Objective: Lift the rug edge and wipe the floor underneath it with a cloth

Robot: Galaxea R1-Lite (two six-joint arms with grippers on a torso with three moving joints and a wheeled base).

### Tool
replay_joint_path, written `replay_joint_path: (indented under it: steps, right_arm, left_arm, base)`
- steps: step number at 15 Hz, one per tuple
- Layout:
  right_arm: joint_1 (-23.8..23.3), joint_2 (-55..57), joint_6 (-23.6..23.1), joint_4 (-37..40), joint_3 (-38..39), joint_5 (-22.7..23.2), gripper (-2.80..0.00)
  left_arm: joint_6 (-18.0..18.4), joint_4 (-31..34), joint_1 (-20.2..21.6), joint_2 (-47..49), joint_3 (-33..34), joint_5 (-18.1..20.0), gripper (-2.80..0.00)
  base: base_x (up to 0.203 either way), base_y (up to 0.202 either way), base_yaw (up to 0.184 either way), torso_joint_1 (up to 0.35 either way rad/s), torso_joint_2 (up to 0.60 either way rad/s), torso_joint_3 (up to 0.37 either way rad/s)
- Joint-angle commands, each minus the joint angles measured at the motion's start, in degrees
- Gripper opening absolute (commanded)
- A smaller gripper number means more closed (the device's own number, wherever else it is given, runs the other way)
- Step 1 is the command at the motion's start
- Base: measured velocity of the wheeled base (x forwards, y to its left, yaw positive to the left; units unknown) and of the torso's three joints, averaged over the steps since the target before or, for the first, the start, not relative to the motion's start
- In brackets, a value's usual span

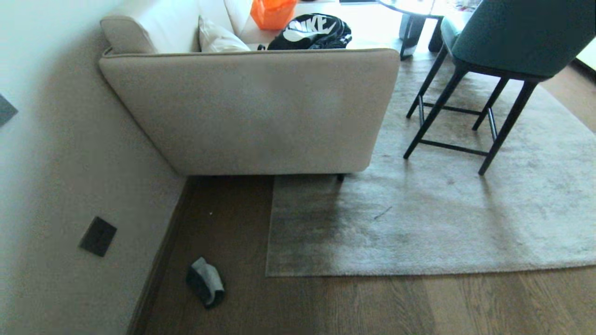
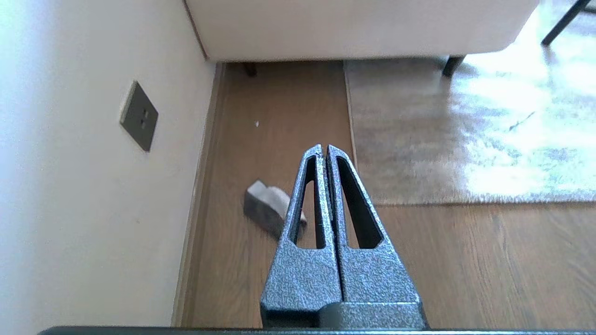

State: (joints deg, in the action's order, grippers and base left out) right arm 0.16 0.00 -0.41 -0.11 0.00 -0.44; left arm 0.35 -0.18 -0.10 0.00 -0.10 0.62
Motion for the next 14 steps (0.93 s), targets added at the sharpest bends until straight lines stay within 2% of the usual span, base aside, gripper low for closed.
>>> replay_joint_path:
  steps: [1,14]
  right_arm:
    - [0.0,0.1,0.0,-0.1,0.0,0.0,-2.8]
    - [0.0,0.1,0.0,-0.1,0.0,0.0,-2.8]
  left_arm:
    - [0.0,0.0,0.0,0.0,0.0,0.0,-2.8]
    - [-0.3,-0.1,0.0,0.0,0.0,-0.1,-2.8]
  base:
    - [0.0,0.0,0.0,0.0,0.0,0.211]
    - [0.0,0.0,0.0,0.001,0.0,0.202]
